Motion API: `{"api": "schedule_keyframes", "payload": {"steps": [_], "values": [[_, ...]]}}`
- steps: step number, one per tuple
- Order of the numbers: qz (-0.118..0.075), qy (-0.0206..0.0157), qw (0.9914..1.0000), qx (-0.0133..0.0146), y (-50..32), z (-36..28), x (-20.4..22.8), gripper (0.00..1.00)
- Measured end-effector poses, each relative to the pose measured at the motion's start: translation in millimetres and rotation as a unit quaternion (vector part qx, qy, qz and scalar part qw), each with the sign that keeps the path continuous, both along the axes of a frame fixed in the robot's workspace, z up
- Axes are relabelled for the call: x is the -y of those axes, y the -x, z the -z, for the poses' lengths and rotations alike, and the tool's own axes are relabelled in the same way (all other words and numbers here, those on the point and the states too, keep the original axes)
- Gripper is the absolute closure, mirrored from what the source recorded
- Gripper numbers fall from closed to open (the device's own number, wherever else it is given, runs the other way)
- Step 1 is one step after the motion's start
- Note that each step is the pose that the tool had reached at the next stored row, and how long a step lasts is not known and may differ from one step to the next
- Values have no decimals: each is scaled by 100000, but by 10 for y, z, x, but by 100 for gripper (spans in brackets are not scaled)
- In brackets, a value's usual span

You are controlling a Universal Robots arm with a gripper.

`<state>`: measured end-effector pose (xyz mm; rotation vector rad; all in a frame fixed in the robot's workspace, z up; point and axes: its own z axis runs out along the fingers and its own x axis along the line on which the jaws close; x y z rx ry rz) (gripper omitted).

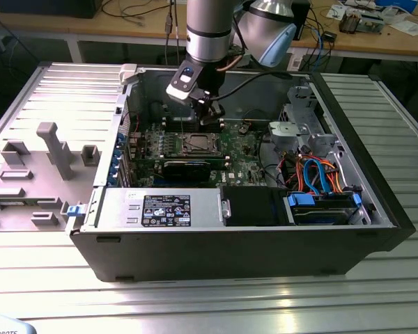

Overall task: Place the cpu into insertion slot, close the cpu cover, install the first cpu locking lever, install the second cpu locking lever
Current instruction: 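Install the first cpu locking lever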

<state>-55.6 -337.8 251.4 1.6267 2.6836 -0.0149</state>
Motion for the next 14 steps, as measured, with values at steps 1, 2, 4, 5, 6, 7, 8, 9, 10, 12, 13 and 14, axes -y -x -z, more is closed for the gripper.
{"api": "schedule_keyframes", "payload": {"steps": [1,2,4,5,6,7,8,9,10,12,13,14], "values": [[-984,13,99995,-3,0,0,0,89],[-2811,24,99960,-5,0,0,0,89],[-4577,34,99895,-2,0,0,0,89],[-6076,60,99815,-3,0,0,0,89],[-7300,79,99733,-4,0,0,0,89],[-8278,85,99657,-4,0,0,0,89],[-9740,88,99524,-3,0,0,0,89],[-10551,87,99442,-1,0,0,0,89],[-10719,86,99424,-1,0,0,0,89],[-10782,88,99417,2,0,0,0,89],[-10821,87,99413,2,0,0,0,89],[-10861,89,99408,-1,0,0,0,89]]}}
